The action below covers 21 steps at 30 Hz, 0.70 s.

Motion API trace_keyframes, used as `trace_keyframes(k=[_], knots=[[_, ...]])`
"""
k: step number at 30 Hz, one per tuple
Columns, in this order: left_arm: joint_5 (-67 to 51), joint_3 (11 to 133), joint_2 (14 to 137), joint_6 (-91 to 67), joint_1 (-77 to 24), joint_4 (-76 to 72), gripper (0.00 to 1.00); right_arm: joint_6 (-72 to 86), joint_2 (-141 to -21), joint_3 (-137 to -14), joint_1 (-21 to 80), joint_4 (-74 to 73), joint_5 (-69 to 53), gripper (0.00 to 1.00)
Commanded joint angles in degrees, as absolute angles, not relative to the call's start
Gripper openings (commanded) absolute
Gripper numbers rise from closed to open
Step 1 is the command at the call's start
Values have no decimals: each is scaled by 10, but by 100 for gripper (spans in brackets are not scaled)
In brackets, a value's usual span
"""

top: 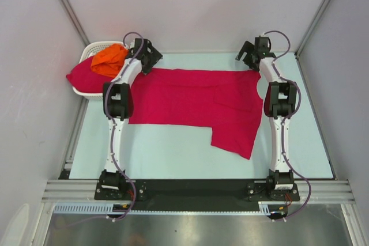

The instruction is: Fold and stack the t-shirts

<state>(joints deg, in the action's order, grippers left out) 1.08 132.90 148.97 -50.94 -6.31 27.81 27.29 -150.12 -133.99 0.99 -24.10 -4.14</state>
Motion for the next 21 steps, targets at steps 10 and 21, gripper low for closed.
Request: trace_keyframes(k=[10, 21], knots=[[-47, 1306, 1319, -384, -49, 235, 96, 231, -1313, -1381, 18, -262, -108, 100], [-78, 964, 965, -315, -51, 334, 100, 292, -853, -850, 84, -410, -103, 100]])
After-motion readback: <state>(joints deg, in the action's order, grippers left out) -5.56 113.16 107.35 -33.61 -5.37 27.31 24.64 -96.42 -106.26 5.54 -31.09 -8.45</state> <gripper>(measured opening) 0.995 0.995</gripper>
